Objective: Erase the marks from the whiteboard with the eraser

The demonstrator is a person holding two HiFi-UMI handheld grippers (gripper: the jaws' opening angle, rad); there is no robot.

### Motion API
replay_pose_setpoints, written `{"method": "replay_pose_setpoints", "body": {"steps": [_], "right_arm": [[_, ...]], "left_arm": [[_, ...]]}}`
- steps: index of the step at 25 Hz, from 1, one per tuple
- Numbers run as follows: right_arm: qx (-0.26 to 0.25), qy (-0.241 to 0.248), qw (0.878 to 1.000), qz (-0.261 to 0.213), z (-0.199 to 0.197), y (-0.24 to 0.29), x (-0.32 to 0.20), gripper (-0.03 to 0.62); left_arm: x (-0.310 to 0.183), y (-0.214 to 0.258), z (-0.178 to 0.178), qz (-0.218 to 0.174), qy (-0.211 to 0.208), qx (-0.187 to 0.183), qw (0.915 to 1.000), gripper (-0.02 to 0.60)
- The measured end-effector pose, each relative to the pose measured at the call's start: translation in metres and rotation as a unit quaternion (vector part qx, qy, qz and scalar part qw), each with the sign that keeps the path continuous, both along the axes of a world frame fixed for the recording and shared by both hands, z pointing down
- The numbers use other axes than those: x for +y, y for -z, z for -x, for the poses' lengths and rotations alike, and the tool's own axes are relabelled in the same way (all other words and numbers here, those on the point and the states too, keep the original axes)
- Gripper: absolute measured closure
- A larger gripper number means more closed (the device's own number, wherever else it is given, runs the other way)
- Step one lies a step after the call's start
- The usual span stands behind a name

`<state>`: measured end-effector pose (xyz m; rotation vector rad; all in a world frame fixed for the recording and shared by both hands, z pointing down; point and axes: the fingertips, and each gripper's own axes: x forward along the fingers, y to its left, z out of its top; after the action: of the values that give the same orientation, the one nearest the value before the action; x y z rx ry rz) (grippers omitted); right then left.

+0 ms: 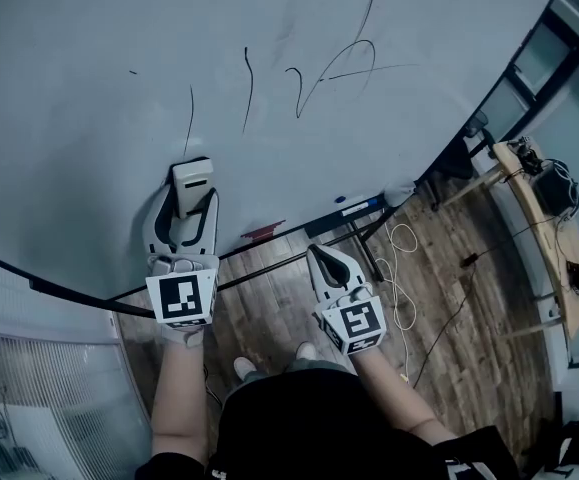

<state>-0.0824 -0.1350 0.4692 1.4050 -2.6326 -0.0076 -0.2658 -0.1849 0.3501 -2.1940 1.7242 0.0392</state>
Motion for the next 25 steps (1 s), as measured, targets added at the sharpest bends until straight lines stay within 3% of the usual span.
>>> {"method": "replay_pose_setpoints", "body": {"steps": [11,16,21,25], "right_arm": [[-0.006,-0.018,1.000,-0.022,-0.023,0.022,-0.003,0.566],[-0.009,-0.025,0.999,-0.033,-0.032,0.034,-0.004,0.566],[-0.014,-0.038,0.998,-0.039,-0.043,0.043,-0.005,0.566],[-0.015,-0.049,0.998,-0.040,-0.051,0.045,-0.003,0.566]], "left_arm": [[-0.006,0.092,-0.014,-0.085,-0.002,-0.007,0.9964,0.331],[-0.012,0.123,-0.028,-0.106,-0.007,-0.017,0.9942,0.331],[-0.014,0.161,-0.051,-0.116,-0.027,0.019,0.9927,0.331],[-0.021,0.180,-0.068,-0.130,-0.037,-0.007,0.9907,0.331]]}}
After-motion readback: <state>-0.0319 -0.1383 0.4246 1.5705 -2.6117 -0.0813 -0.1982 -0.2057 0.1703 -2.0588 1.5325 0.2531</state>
